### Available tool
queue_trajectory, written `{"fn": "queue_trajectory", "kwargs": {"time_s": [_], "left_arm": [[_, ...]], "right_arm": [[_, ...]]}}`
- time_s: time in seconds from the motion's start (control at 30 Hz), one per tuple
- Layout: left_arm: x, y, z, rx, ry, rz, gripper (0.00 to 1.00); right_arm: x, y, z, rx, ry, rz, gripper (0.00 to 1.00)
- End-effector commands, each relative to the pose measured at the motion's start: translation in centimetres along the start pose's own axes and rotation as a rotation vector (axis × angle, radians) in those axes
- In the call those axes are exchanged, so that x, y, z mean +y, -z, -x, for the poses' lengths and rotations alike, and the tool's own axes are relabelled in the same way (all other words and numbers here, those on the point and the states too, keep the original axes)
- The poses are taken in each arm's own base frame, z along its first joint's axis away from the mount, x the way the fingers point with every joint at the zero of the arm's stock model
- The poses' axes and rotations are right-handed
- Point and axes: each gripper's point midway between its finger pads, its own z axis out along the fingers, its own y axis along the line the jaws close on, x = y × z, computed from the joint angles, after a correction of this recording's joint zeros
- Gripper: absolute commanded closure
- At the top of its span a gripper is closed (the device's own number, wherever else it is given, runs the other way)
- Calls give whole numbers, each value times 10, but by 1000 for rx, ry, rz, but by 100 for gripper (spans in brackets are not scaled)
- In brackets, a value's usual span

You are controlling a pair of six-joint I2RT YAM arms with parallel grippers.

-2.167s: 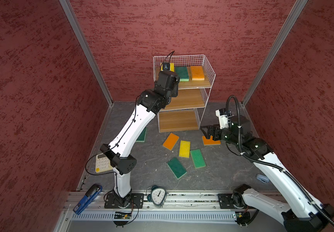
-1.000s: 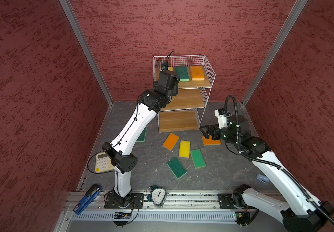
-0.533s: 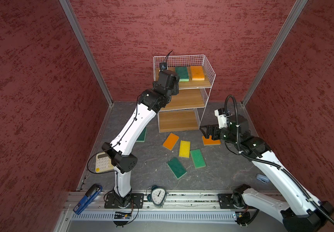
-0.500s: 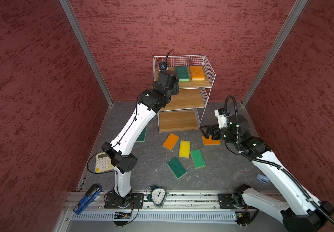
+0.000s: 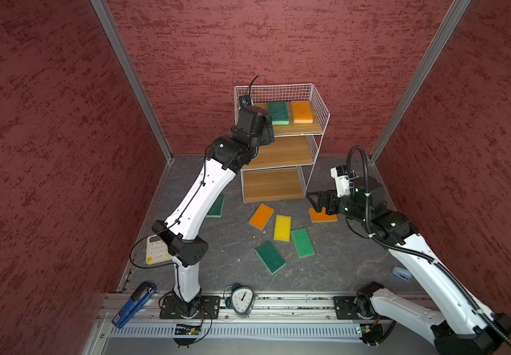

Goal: Place and organize the cleaning sponges onto the shelf
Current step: 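Lower the yellow sponge onto the top shelf beside the dark green sponge, then open the left gripper and release the yellow sponge on the shelf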

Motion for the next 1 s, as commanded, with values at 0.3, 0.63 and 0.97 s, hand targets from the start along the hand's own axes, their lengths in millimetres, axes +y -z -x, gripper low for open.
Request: {"fn": "queue_trajectory", "kwargs": {"time_s": [0.3, 0.63, 0.97], "left_arm": [[5, 42, 17, -40, 102, -81, 17], [-9, 57, 15, -9, 152, -216, 39], [-12, 47, -2, 42, 163, -234, 69]], "right_arm": [[4, 6, 5, -28, 5, 10, 4], [8, 11, 6, -34, 3, 26, 8], [13, 22, 11, -54, 11, 46, 11]]}}
